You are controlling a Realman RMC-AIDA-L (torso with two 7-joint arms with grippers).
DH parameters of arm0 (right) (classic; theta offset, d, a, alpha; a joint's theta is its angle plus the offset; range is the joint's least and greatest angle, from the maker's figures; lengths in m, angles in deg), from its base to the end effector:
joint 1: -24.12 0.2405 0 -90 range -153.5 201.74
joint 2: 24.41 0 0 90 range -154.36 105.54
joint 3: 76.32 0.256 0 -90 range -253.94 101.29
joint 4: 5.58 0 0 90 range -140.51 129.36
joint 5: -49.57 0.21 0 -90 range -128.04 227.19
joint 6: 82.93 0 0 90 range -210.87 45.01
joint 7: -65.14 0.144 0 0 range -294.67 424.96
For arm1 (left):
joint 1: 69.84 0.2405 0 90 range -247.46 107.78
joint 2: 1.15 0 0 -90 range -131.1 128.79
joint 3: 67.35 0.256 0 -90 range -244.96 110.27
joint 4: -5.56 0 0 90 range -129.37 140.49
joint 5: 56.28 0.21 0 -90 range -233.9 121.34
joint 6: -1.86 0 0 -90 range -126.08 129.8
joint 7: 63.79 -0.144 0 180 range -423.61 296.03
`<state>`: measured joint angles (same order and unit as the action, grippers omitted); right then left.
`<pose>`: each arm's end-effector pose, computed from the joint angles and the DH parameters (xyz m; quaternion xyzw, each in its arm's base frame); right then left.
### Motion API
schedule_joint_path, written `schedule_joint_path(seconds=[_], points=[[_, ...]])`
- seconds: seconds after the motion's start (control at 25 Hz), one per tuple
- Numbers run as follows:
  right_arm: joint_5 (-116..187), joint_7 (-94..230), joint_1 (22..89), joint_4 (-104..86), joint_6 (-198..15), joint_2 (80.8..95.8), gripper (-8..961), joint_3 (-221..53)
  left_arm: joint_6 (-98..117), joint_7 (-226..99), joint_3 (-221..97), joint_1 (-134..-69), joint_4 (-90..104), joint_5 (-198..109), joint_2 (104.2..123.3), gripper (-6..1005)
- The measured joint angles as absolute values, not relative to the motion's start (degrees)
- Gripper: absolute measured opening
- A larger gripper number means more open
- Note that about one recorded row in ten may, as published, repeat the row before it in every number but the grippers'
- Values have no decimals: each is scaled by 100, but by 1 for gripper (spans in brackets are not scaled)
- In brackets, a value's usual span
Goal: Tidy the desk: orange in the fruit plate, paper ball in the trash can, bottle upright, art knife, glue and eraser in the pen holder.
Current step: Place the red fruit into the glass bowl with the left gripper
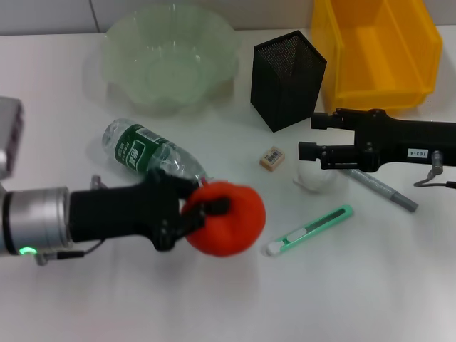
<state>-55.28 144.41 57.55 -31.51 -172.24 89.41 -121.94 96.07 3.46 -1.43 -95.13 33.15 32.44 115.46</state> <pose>0.2566 0.3369 0.0007 -0.9245 0.2412 0.2810 0.0906 -0.2491 0.2786 -0.0351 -0.9318 -0.1561 -0.3265 0.0268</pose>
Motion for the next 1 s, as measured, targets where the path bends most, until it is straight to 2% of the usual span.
schedule_joint_path(seconds=[0.36, 0.52, 1.0], points=[[-5552, 14408, 5734, -3132, -17214, 8989, 832, -12194, 9885, 519, -1518, -9806, 3308, 3239, 11653, 64], [-5555, 14394, 5734, -3133, -17192, 8996, 832, -12194, 9676, 517, -1910, -9940, 3302, 3230, 11711, 68], [-5565, 14319, 5734, -3152, -17137, 9071, 832, -12196, 6964, -14, -2156, -10876, 2421, 1865, 11765, 81]])
